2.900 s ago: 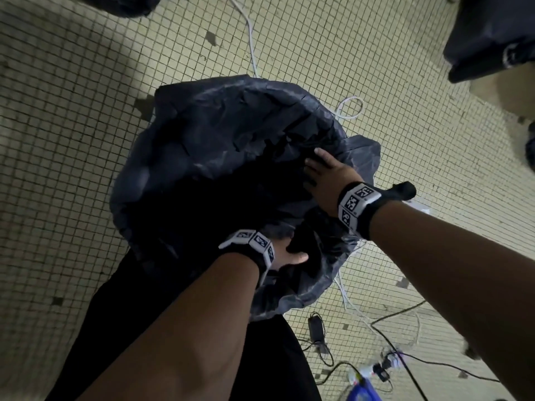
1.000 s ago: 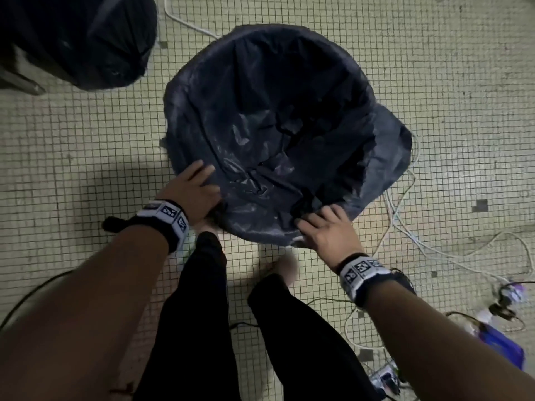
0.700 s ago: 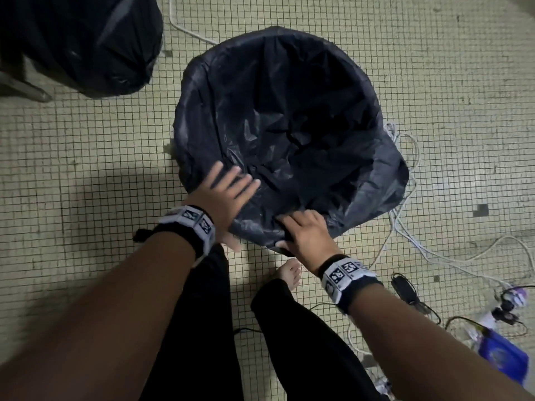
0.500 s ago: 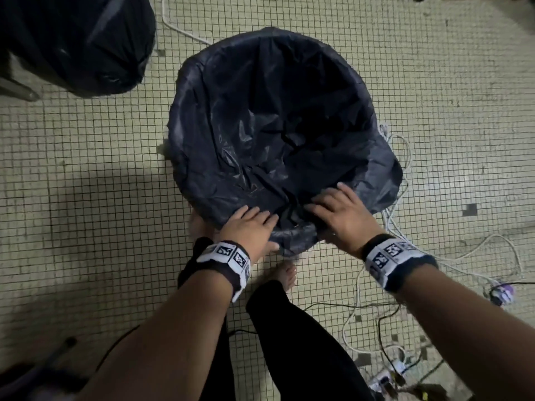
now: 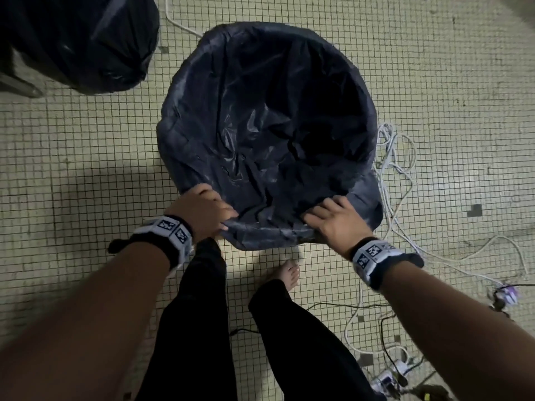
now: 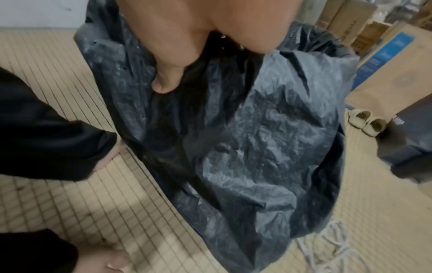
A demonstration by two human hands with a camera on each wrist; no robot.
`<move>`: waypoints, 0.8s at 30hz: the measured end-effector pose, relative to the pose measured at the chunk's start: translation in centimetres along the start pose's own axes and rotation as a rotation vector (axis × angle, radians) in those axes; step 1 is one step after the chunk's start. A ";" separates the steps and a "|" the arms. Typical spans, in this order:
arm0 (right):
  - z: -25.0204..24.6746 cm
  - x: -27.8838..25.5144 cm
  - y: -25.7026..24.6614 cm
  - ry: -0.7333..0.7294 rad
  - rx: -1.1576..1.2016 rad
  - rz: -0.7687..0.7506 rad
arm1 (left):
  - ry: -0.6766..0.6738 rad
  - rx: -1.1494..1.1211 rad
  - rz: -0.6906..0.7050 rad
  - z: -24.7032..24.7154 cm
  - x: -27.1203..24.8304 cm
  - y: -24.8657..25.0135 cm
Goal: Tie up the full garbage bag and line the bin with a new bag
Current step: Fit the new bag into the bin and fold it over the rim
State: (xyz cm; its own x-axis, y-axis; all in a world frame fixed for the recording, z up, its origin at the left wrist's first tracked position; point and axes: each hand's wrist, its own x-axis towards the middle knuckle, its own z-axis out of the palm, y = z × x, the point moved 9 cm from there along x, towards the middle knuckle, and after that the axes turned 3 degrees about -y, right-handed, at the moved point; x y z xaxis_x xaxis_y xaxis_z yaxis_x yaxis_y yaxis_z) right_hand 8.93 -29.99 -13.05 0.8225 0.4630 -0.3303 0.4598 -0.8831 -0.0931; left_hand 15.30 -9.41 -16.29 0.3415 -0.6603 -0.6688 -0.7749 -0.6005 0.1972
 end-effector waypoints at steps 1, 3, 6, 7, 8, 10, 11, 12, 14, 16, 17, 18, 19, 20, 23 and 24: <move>0.2 0.2 -1.0 -0.002 0.017 0.020 | -0.032 -0.010 -0.009 -0.1 -0.2 -1.0; 0.6 0.8 -2.9 -0.022 0.053 0.064 | -0.045 0.016 -0.011 -0.4 -0.8 -2.9; 1.1 2.0 -5.6 -0.052 0.099 0.156 | -0.082 0.117 -0.004 -0.9 -1.4 -5.5; 1.2 2.4 -6.2 -0.068 0.115 0.191 | -0.095 0.147 -0.007 -1.0 -1.5 -6.3; 1.2 2.7 -6.9 -0.078 0.133 0.225 | -0.113 0.167 -0.015 -1.3 -1.5 -7.0; 1.4 3.4 -7.8 -0.113 0.184 0.284 | -0.132 0.204 -0.021 -1.9 -1.4 -8.0; 1.4 3.8 -8.2 -0.139 0.209 0.309 | -0.136 0.228 -0.036 -2.1 -1.3 -8.5; 1.4 4.1 -8.5 -0.168 0.231 0.333 | -0.139 0.232 -0.058 -2.4 -1.2 -8.7; 2.0 4.6 -8.9 -0.280 0.300 0.378 | -0.179 0.188 -0.119 -2.6 -1.2 -8.9; 2.4 5.0 -8.8 -0.408 0.396 0.375 | -0.227 0.144 -0.171 -2.6 -1.0 -8.4; 2.3 5.1 -8.3 -0.470 0.463 0.366 | -0.236 0.122 -0.190 -2.7 -0.7 -7.9; 2.0 5.3 -7.6 -0.519 0.554 0.363 | -0.247 0.082 -0.225 -2.8 -0.4 -7.5; 1.3 5.5 -6.6 -0.556 0.654 0.376 | -0.249 0.042 -0.260 -2.7 0.1 -7.4; 0.6 6.0 -5.4 -0.554 0.717 0.403 | -0.248 0.019 -0.285 -2.8 0.8 -7.3; -0.9 7.8 -1.2 -0.509 0.635 0.520 | -0.298 0.044 -0.350 -3.3 2.0 -6.9; -0.7 8.6 -0.2 -0.515 0.583 0.558 | -0.320 0.096 -0.366 -3.4 2.4 -7.1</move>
State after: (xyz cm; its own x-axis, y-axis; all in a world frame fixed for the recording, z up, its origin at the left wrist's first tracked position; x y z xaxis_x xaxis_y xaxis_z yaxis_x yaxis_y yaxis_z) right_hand 16.12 -25.80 -15.19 0.5603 -0.0035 -0.8283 -0.3075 -0.9294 -0.2041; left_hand 23.43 -8.28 -16.86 0.4315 -0.2335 -0.8714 -0.6853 -0.7130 -0.1484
